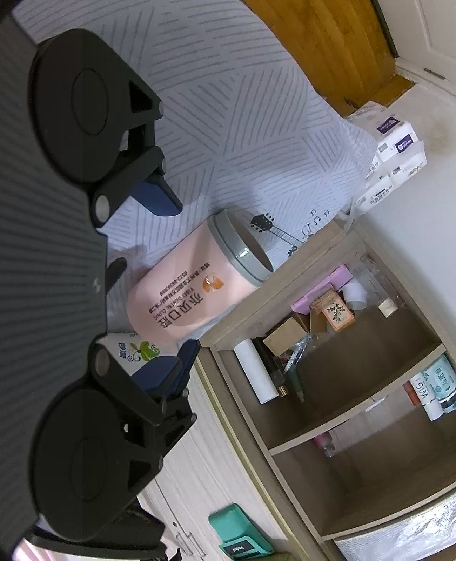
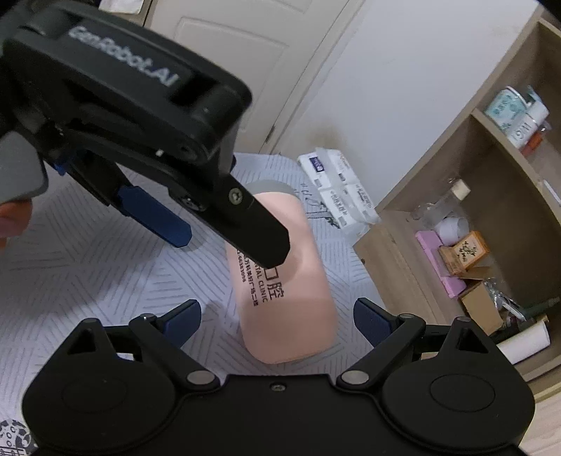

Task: Flip cup upright
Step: 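Move the right tool down onto the pink tumbler and close around its body, then lift the pink tumbler with the right tool and rotate it lid-up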

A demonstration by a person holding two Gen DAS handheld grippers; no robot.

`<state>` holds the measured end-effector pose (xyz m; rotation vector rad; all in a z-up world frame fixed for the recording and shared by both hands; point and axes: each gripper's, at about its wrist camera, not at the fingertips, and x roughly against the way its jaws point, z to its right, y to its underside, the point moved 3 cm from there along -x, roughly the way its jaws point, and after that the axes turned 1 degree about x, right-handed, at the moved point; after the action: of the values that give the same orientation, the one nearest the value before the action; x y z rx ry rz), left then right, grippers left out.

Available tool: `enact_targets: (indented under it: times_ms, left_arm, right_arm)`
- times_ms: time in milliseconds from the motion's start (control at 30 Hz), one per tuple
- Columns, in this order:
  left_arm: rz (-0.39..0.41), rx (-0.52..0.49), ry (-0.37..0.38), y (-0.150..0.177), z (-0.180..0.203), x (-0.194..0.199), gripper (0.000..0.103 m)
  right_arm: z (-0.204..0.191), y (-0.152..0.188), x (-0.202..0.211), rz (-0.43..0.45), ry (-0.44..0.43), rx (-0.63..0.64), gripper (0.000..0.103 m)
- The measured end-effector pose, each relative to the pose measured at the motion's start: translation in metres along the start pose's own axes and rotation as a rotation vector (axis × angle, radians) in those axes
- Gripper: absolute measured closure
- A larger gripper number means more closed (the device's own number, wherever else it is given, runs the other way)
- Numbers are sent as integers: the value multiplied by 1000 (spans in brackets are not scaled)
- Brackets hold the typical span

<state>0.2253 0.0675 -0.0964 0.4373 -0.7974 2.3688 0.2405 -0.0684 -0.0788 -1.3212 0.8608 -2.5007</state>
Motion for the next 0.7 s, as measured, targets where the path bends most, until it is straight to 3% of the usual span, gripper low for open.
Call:
enact_targets:
  times_ms: [33,100,400,500,700]
  left_arm:
    - [10,-9,3,0,0,1,16]
    - [17,-14,8,0,-1,2,16]
    - [-8,37,54,0,-12,1,16]
    - [-24,53,102,1,-11,1,16]
    - [-19,76,100,2,-17,6,16]
  right_arm:
    - [0,-1,-1,-4,8,-5,27]
    - [2,-3,-6,-24,32,-8,33]
    - [-1,-9,0,-54,42,-157,33]
    - [-1,-9,6,-50,28,-276,33]
    - [-1,-4,16,-58,-36,-468,33]
